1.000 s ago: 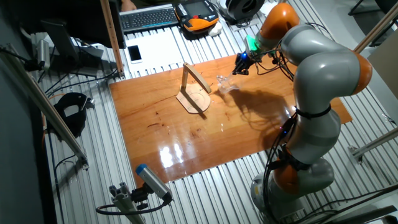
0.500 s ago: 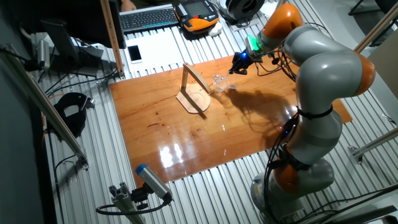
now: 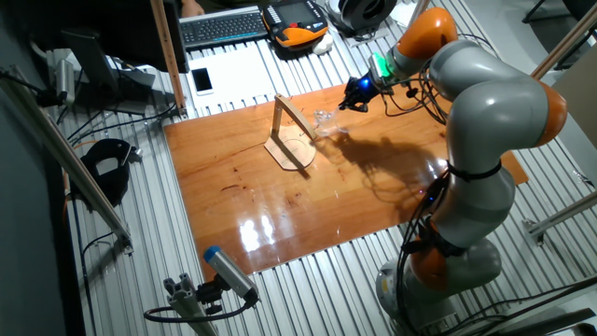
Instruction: Put the cup on the cup rack
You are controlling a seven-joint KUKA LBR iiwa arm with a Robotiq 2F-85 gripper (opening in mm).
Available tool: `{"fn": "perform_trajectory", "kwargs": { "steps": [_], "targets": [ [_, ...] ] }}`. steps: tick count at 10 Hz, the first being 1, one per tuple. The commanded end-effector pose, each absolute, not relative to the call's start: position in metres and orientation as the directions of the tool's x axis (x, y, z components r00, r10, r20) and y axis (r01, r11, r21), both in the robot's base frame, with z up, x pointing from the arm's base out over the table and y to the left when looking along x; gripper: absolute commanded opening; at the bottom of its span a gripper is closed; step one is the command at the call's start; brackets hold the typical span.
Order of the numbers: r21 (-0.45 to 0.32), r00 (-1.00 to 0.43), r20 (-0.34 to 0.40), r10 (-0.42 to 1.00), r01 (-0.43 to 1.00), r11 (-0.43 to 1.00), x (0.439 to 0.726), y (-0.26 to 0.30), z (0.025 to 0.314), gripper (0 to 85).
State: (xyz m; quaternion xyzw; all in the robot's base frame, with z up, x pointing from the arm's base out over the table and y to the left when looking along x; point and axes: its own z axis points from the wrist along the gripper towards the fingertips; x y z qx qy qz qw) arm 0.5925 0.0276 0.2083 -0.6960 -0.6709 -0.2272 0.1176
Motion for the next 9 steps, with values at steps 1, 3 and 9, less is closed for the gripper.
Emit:
{"fn": "perform_trajectory", "kwargs": {
  "steps": [1,3,9],
  "targets": [
    [0.152,-0.012,0.481,0.877,0.986,-0.070,0.592,0.030,0.210,0.0],
    [0.180,-0.053,0.508,0.860,0.982,-0.047,0.592,0.034,0.212,0.0],
    [0.169,-0.028,0.526,0.850,0.983,-0.072,0.599,0.046,0.225,0.0]
  ]
}}
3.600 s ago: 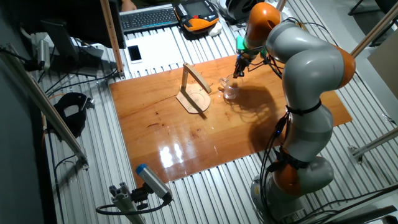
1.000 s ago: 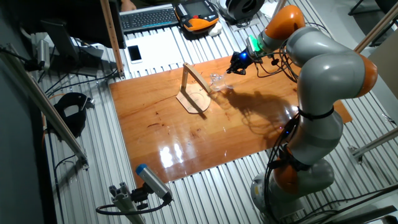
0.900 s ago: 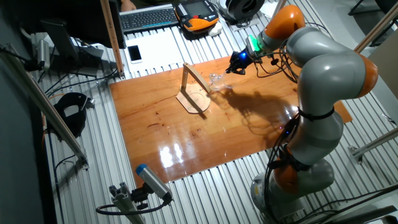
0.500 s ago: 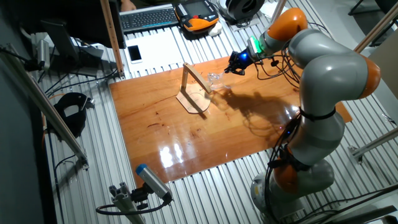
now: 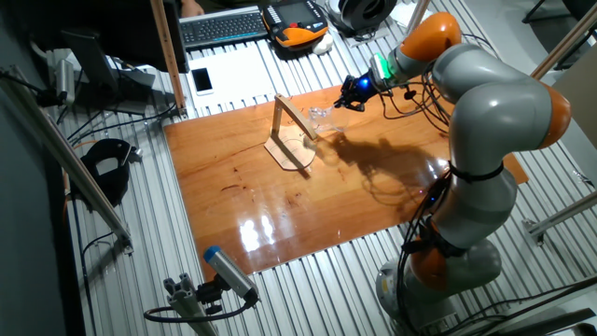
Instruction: Put the cup on the cup rack
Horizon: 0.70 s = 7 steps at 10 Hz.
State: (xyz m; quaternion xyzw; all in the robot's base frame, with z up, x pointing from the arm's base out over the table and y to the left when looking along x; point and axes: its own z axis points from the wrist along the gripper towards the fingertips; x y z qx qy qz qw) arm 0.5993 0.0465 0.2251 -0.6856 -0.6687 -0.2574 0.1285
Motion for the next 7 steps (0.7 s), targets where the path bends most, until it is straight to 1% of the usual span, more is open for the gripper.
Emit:
{"fn": "perform_trajectory", "kwargs": {
  "steps": [1,4,6,7],
  "targets": [
    [0.158,-0.016,0.521,0.853,0.984,-0.078,0.6010,0.0475,0.2271,0.0],
    [0.161,-0.010,0.527,0.850,0.983,-0.088,0.6033,0.0483,0.2268,0.0],
    [0.160,0.002,0.555,0.832,0.981,-0.109,0.6049,0.0488,0.2287,0.0],
    [0.161,0.002,0.546,0.838,0.981,-0.107,0.6060,0.0514,0.2288,0.0]
  ]
}}
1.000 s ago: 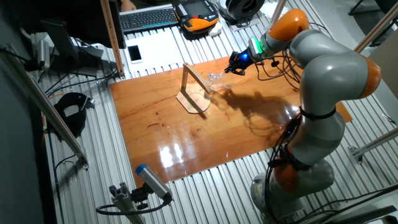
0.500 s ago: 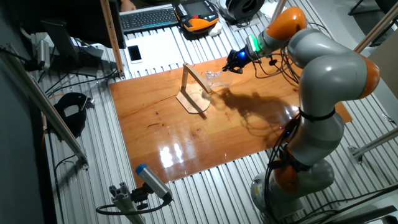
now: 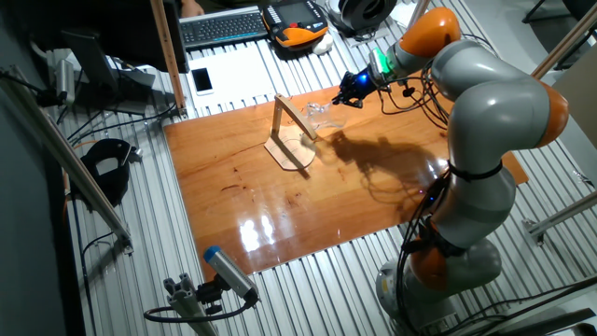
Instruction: Put the cup on the cup rack
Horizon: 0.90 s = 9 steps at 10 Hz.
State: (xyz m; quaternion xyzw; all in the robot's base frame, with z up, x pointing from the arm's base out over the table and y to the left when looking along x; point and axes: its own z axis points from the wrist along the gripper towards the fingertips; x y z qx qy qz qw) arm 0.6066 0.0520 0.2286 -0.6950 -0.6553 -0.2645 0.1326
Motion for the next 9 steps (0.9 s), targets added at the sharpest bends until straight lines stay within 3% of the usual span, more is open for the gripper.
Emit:
{"fn": "perform_trajectory", "kwargs": {
  "steps": [1,9],
  "targets": [
    [0.162,0.002,0.538,0.843,0.981,-0.106,0.6070,0.0520,0.2283,0.0],
    [0.166,0.015,0.595,0.803,0.976,-0.141,0.6036,0.0575,0.2308,0.0]
  ]
}}
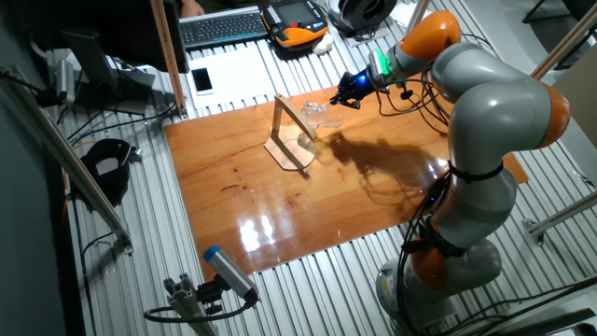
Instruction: Put the cup on the cup rack
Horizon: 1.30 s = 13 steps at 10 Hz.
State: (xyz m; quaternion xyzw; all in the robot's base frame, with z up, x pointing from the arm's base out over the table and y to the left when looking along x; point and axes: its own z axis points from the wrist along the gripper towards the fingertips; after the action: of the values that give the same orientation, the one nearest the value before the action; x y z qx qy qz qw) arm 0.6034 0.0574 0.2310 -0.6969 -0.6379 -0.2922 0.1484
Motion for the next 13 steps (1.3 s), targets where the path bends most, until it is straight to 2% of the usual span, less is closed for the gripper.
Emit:
{"fn": "perform_trajectory", "kwargs": {
  "steps": [1,4,13],
  "targets": [
    [0.166,0.017,0.603,0.798,0.975,-0.146,0.603,0.058,0.231,0.0],
    [0.150,0.048,0.638,0.768,0.971,-0.186,0.602,0.062,0.230,0.0],
    [0.104,0.112,0.677,0.727,0.964,-0.245,0.600,0.072,0.227,0.0]
  ]
}}
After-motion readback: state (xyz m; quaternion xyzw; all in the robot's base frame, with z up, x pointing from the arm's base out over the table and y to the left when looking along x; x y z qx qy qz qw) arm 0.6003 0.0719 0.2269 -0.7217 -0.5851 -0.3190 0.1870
